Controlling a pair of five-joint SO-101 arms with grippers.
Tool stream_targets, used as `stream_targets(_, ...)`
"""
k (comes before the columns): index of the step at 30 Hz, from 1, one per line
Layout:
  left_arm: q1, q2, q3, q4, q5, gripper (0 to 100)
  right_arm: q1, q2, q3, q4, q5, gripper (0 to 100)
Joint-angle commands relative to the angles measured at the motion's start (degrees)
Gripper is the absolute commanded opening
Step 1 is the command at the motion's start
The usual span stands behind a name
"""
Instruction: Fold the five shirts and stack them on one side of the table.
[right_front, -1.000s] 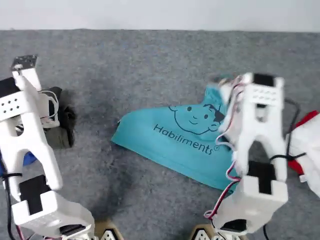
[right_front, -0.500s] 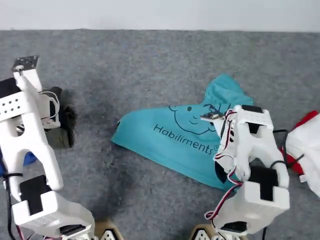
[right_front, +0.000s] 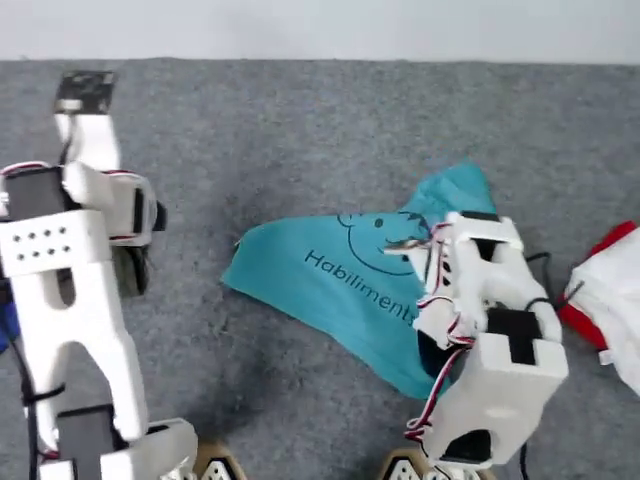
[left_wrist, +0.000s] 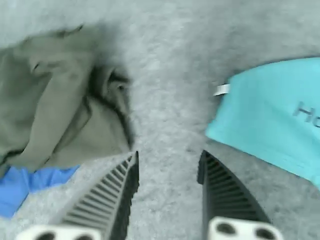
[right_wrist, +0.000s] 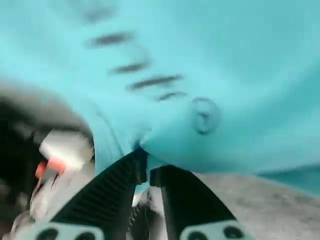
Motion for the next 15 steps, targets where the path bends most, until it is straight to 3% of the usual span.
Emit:
stream_targets(1,5.9,-2.9,-0.1,1.8,0.6,19,-2.2,-3.0,-4.0,7.3,5.7,0.9)
stream_targets(7,10.7,-3.0,5.6,1.7,0.7,19,-6.5,-18.4,2.2,7.3,15.9,0.9)
stream_targets(11,14.2,-3.0,11.5,1.7,0.7,19,-16.6,-30.5,13.1,7.3,21.6,0.9)
stream_targets(15,16.6,-3.2,15.1,1.7,0.7,19,-26.2,-43.4,21.8,7.3,21.6,1.0)
